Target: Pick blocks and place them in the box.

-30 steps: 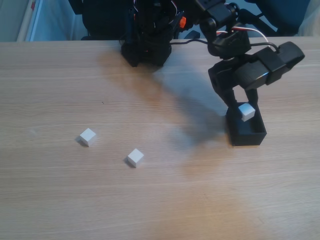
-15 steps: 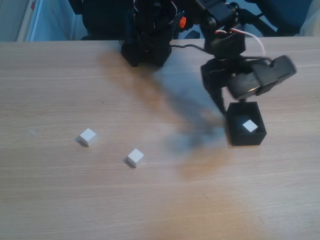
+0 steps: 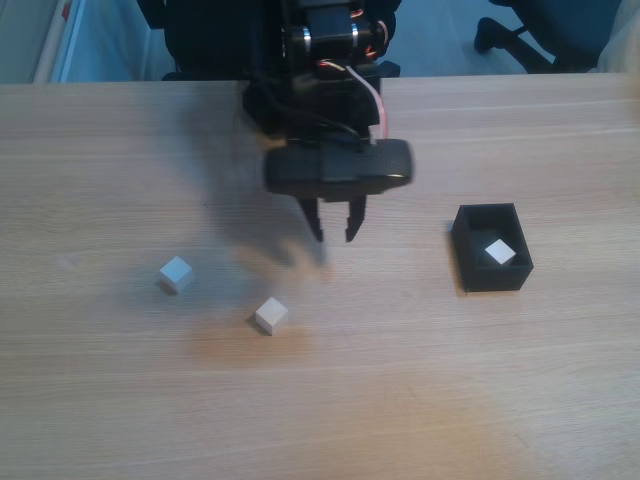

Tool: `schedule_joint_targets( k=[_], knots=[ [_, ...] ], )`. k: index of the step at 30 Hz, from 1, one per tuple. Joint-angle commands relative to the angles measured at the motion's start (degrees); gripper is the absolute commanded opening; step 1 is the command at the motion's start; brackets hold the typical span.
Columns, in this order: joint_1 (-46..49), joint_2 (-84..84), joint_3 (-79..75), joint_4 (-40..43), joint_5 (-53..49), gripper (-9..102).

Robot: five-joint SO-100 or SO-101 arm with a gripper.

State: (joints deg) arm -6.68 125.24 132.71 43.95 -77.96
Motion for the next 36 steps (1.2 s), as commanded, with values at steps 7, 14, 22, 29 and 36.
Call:
schedule_joint_targets(
  k=[7, 14, 22, 29, 36],
  knots=[
    [11.16, -2.46, 3.25, -13.71, -1.58, 21],
    [13.62, -10.37, 2.72, -20.04, -1.32, 21],
    [14.33, -17.49, 2.55, -27.33, -0.44, 18],
    [14.59, -22.68, -0.97, -30.41, 0.09, 17],
    [14.41, -26.54, -4.22, -31.38, 0.09, 17]
  ],
)
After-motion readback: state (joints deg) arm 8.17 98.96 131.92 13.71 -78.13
